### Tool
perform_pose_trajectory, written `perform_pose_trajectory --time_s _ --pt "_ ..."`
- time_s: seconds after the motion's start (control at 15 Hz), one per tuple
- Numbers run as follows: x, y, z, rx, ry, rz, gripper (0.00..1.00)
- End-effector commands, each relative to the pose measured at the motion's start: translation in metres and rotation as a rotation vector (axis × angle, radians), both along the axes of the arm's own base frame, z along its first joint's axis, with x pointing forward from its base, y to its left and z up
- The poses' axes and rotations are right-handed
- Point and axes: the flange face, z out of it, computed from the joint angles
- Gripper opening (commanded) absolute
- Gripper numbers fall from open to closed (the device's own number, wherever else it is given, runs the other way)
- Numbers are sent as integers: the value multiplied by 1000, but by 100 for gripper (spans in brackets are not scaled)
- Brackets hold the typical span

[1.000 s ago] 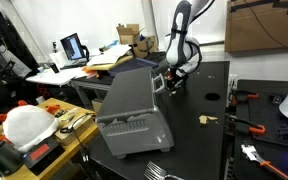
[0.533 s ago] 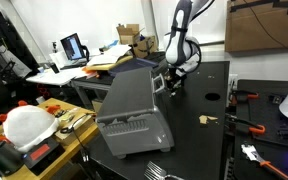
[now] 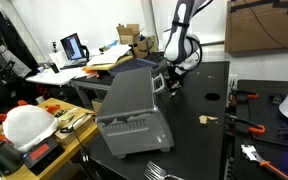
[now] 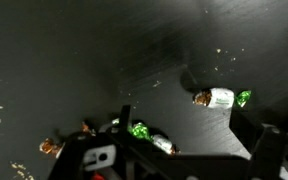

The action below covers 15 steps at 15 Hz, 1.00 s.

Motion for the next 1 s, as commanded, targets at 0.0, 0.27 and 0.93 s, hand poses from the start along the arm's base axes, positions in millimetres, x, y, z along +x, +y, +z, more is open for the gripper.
perform_pose_trajectory --time_s 0.0,0.27,0.93 --pt "-9 9 3 50 20 6 100" --pt "-10 7 -4 26 17 -4 100" --pt "-15 -8 -11 -36 34 -27 100"
